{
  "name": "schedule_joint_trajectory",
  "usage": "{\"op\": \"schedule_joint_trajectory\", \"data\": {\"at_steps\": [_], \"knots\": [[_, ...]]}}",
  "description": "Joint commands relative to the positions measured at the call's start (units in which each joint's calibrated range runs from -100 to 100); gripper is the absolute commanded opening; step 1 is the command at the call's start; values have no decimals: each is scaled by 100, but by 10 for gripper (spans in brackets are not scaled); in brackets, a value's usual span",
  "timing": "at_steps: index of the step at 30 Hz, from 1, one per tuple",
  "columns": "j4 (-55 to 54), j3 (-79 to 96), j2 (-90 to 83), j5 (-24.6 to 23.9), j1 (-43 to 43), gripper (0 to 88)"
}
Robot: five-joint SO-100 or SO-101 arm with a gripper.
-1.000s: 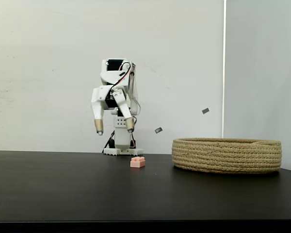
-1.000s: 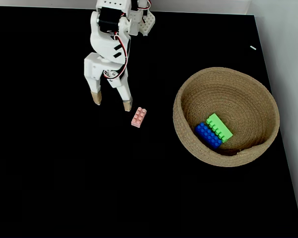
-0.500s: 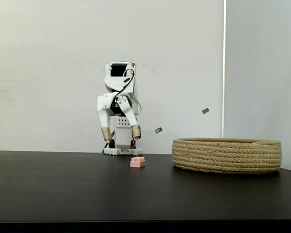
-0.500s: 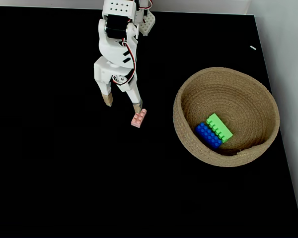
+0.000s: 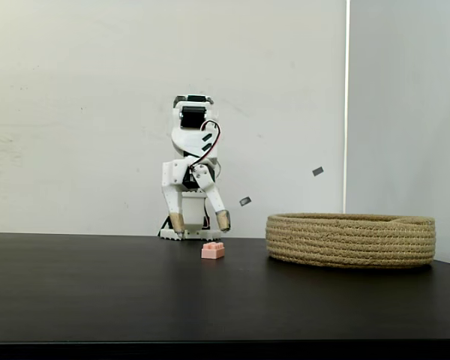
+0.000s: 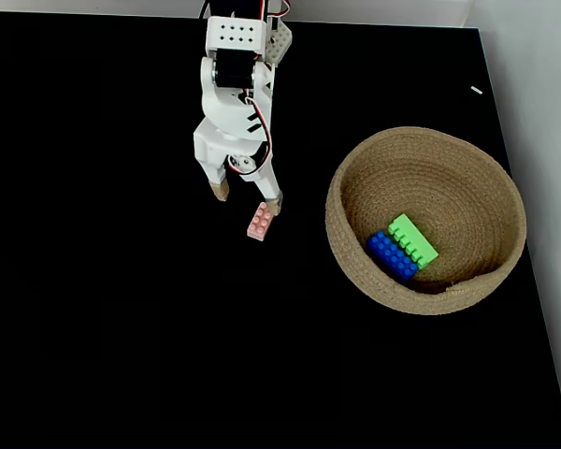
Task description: Place the lego blocks in the tray
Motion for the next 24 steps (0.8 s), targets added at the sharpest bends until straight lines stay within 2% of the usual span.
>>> {"op": "schedule_joint_trajectory", "data": {"at_steps": [1, 10, 24], "knots": [[111, -477, 24, -83, -113, 283], [303, -951, 393, -234, -303, 285], [303, -1216, 815, -249, -154, 265]]}}
